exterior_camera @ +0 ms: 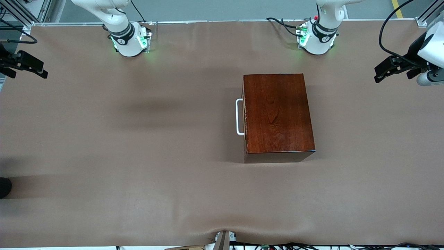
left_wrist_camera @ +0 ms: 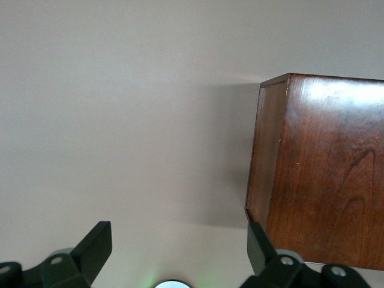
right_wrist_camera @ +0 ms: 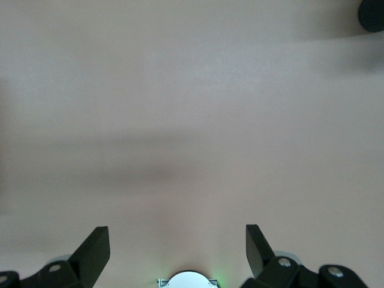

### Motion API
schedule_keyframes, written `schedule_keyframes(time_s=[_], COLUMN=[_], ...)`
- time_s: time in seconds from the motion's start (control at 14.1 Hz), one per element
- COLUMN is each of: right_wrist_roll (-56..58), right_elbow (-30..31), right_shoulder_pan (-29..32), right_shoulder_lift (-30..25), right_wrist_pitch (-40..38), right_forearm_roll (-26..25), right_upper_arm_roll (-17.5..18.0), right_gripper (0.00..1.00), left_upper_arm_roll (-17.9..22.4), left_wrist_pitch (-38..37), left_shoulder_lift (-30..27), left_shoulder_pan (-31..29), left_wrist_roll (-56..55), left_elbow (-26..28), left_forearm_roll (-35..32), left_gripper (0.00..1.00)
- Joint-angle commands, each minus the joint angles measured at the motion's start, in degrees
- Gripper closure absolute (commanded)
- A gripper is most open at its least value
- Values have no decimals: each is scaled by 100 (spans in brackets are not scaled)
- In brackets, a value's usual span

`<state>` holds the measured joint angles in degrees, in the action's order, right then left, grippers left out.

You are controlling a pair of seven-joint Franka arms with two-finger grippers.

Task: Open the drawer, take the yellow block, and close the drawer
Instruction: 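Move the left gripper over the wooden box toward the drawer handle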

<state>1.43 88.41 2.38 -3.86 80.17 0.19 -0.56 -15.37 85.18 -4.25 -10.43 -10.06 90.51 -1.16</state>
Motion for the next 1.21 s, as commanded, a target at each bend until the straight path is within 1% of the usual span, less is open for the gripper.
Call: schedule_keyframes(time_s=[0.0,0.21,0.43,0.57,0.71,0.85,0.92,1.13], right_wrist_roll=[24,24,24,24,24,24,24,24], right_elbow=[-70,-70,-70,-70,-70,-70,-70,-70], right_shoulder_pan=[70,105,105,105,88,87,87,79], right_shoulder_lift=[25,34,52,52,52,52,52,52], right_wrist_pitch=[-81,-72,-72,-72,-72,-63,-63,-72], right_forearm_roll=[25,25,25,25,25,25,25,25], right_upper_arm_roll=[47,47,47,47,47,47,47,47], right_gripper=[0,0,0,0,0,0,0,0], left_upper_arm_roll=[-45,-45,-115,-185,-194,-194,-186,-160], left_wrist_pitch=[-125,-125,-133,-142,-142,-142,-142,-125], left_shoulder_lift=[47,64,353,625,854,1187,1355,1934], left_shoulder_pan=[-21,14,128,364,672,971,1164,1858], left_wrist_roll=[40,31,-13,-39,-48,-57,-257,-1582], left_elbow=[-139,-200,-499,-753,-851,-1087,-1210,-1667], left_forearm_roll=[-42,-42,2,29,29,11,2,-15], left_gripper=[0,0,0,0,0,0,0,0])
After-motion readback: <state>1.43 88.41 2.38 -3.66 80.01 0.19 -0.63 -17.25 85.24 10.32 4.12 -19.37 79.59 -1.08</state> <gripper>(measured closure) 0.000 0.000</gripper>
